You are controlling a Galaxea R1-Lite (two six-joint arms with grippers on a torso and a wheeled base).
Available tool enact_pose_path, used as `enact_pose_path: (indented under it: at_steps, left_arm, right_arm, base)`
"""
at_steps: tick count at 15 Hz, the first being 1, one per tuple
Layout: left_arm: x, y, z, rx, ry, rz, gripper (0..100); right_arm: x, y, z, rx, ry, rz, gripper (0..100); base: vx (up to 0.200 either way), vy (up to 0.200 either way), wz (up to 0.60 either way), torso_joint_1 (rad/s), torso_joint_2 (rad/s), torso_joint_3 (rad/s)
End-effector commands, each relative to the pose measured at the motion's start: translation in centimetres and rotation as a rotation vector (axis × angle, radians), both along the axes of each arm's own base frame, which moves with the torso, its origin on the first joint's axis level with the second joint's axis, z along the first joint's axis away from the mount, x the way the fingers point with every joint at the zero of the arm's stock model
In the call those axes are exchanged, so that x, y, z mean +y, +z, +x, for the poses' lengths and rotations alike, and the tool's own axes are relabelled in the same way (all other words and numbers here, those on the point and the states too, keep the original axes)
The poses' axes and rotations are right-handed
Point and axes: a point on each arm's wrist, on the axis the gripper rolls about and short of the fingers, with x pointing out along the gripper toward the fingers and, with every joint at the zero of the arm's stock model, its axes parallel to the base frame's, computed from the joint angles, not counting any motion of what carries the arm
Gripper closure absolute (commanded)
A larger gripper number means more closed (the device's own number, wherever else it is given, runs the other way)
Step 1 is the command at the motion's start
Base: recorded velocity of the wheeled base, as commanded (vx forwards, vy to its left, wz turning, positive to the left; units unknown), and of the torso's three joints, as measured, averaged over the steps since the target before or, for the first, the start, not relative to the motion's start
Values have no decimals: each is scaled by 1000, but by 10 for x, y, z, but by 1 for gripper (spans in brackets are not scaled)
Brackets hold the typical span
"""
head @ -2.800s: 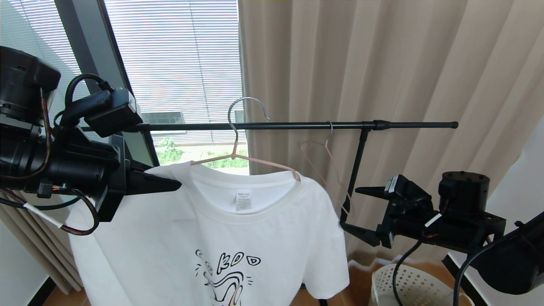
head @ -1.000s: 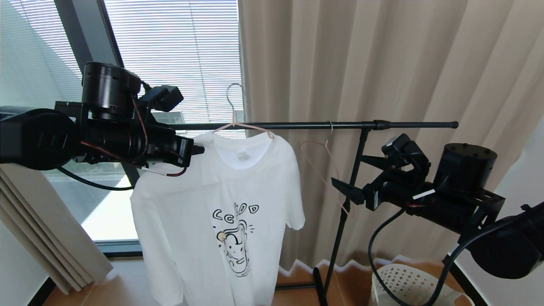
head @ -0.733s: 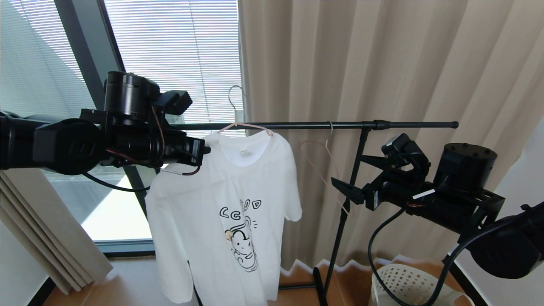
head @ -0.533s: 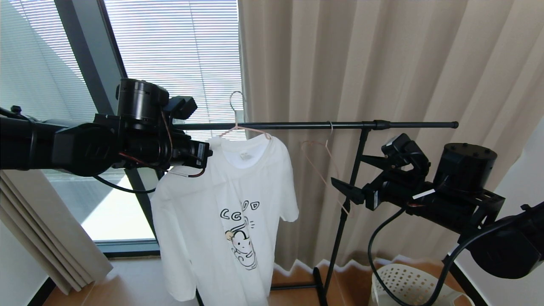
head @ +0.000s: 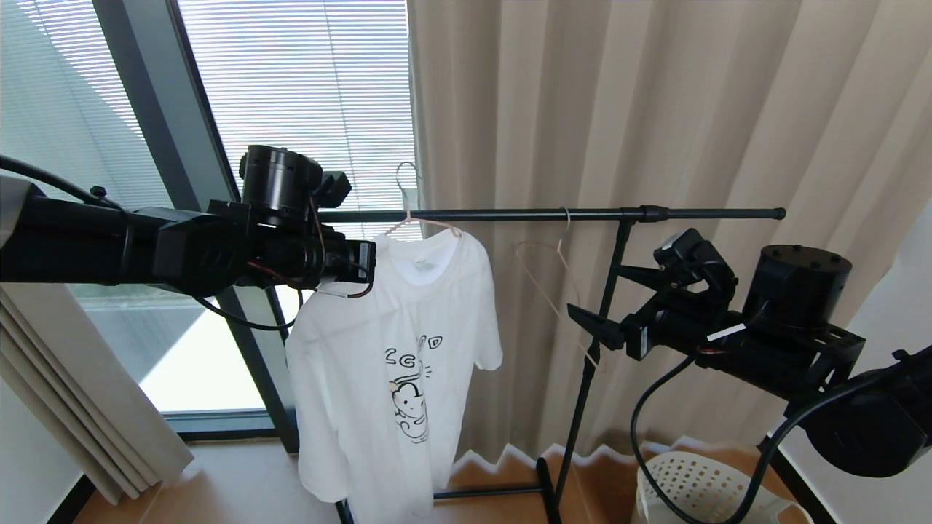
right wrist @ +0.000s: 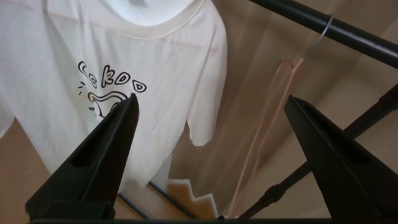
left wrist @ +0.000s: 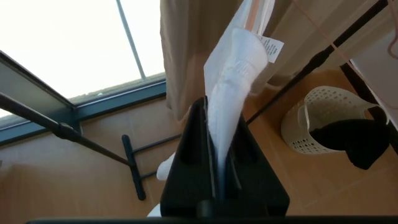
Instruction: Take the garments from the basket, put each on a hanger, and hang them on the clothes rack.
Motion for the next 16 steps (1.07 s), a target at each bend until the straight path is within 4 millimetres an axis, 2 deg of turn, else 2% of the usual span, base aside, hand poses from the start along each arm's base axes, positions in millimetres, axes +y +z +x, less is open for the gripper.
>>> enact_pose_path:
  at_steps: [1, 12, 16]
  left_arm:
    - [-4, -10, 8, 17, 12, 6, 100]
    - [-18, -50, 52, 66, 40, 0, 100]
    - [-23, -59, 60, 71, 36, 0, 100]
  right_arm:
    - [0, 0, 0, -1, 1, 0, 0]
    - [0, -2, 1, 2, 0, -3, 0]
    - [1, -3, 1, 8, 0, -5, 0]
  base:
    - [0, 0, 0, 0, 0, 0]
    - [0, 0, 0, 0, 0, 0]
    - [0, 0, 0, 0, 0, 0]
